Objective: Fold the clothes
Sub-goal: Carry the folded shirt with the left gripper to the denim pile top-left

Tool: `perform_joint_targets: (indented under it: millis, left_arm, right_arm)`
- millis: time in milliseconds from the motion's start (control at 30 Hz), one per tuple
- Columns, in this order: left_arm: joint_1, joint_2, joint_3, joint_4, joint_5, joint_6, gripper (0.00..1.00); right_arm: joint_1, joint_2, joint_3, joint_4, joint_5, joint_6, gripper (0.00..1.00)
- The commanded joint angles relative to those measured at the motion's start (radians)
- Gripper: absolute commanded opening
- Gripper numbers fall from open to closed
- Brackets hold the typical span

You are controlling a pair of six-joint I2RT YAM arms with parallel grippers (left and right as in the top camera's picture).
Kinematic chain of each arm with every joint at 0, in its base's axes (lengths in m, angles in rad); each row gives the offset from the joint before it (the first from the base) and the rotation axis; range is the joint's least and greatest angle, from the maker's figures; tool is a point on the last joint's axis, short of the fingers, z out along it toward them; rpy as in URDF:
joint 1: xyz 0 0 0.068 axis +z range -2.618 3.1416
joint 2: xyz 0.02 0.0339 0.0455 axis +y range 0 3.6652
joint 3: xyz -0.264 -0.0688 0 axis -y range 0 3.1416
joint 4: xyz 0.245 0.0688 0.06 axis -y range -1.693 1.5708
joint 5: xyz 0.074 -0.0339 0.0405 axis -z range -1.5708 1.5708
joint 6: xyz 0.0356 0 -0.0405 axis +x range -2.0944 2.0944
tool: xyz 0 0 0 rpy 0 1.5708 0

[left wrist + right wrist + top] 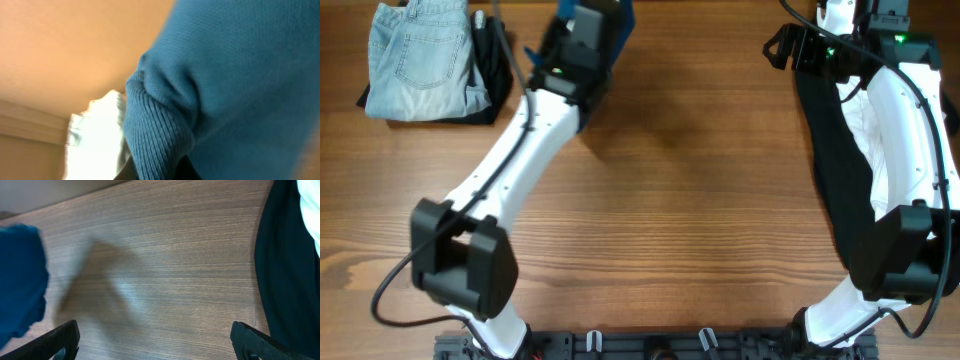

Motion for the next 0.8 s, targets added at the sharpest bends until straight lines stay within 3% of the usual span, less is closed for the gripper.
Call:
perform_joint_targets:
  millis: [0, 333, 533, 767]
  left_arm:
    - [0.094, -0.030, 0.024, 0.073, -0.050, 0.196, 0.04]
    - [0.395, -0.030, 0.024, 0.463, 0.003, 0.456, 0.04]
    - [0.631, 0.000, 0.024, 0.520, 0.299, 0.426, 0.04]
    - [0.767, 0.154, 0.024, 0.671, 0.352, 0.427, 0.04]
  right_arm:
    - [-0.004, 0.015, -0.006, 0.003, 0.018, -0.003, 0.97]
    - [-0.003, 0.015, -0.006, 0.003, 0.018, 0.004, 0.98]
    - [-0.003, 0.015, -0.006, 0.003, 0.018, 0.023, 0.97]
    - [-0.002, 0.015, -0.006, 0.002, 0.018, 0.023, 0.97]
